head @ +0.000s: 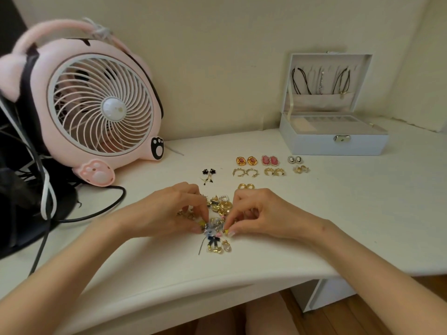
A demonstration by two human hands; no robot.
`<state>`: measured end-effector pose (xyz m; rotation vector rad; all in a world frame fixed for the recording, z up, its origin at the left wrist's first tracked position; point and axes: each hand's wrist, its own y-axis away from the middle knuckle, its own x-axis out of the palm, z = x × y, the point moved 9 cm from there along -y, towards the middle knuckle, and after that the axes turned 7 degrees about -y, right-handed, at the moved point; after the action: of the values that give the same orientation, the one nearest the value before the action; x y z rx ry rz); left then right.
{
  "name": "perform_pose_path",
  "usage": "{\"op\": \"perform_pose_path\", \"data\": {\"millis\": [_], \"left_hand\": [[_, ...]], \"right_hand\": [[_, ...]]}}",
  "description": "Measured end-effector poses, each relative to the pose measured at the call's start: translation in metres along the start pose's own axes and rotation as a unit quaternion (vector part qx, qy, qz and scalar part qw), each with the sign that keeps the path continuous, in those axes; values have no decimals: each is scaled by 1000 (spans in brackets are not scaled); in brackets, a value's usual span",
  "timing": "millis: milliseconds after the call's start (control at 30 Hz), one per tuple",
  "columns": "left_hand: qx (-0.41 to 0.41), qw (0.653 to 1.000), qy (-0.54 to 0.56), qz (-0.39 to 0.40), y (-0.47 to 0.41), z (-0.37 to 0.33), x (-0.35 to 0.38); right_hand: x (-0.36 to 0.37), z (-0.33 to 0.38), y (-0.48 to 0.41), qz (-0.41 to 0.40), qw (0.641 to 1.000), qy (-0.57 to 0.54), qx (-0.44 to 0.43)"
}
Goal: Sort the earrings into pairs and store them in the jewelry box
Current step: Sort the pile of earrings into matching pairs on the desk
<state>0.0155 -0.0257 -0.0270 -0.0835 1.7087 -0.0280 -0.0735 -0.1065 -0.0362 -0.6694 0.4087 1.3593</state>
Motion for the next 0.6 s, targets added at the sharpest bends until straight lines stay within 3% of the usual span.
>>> {"op": "perform_pose_path", "data": {"millis": [400,600], "left_hand": [[-22,999,20,-26,5,12,-5],[-20,996,-53,-71,4,6,-9]], "right_hand": [[-20,-12,4,-132,975,-175,34],[-20,-19,6,-145,960,-233,49]]}}
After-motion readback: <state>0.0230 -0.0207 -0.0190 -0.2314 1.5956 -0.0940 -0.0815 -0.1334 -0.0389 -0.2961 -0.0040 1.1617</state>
